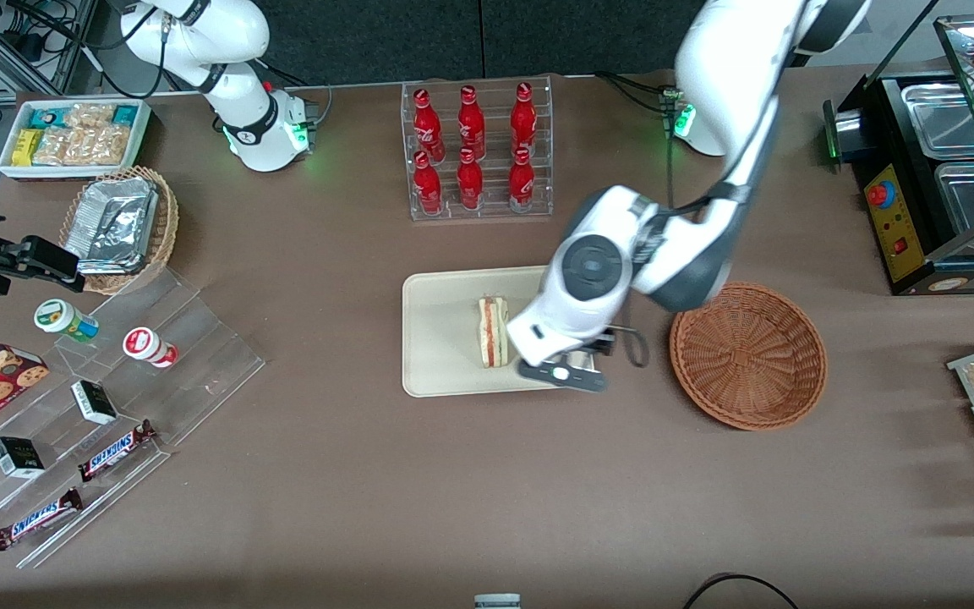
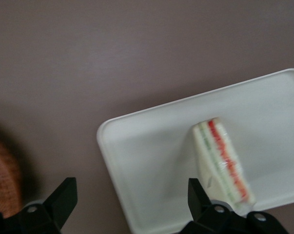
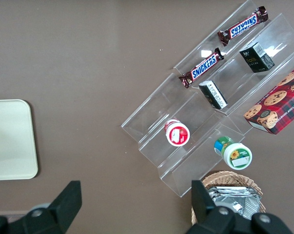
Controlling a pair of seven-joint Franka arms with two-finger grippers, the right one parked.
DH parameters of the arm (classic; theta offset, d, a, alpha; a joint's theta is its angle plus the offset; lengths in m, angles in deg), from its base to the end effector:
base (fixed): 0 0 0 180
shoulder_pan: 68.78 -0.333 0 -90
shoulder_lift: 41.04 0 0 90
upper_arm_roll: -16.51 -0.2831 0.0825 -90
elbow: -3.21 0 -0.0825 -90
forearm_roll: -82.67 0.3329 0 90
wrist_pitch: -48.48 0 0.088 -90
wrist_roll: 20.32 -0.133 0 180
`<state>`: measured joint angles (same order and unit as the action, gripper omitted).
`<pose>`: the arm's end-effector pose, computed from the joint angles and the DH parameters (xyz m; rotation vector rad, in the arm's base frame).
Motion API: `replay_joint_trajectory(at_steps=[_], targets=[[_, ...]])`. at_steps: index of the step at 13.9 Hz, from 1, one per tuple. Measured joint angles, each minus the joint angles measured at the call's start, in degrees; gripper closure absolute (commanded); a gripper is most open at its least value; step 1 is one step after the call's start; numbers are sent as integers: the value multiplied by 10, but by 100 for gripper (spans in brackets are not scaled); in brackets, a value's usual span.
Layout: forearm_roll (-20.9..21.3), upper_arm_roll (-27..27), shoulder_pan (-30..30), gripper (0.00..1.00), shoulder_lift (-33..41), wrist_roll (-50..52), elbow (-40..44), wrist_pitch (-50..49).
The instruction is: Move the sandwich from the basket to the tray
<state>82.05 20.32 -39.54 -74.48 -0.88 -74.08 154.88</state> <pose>0.5425 -0.3454 0.3445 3.1094 -0.3505 -0.1371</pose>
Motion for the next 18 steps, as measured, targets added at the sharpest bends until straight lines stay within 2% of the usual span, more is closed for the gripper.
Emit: replay_joint_trajectory(at_steps=[9,18], targets=[[0,-4,-153,0,64,-78,-4,-79],[0,-5,-237,0,189,-99,-31,-202]])
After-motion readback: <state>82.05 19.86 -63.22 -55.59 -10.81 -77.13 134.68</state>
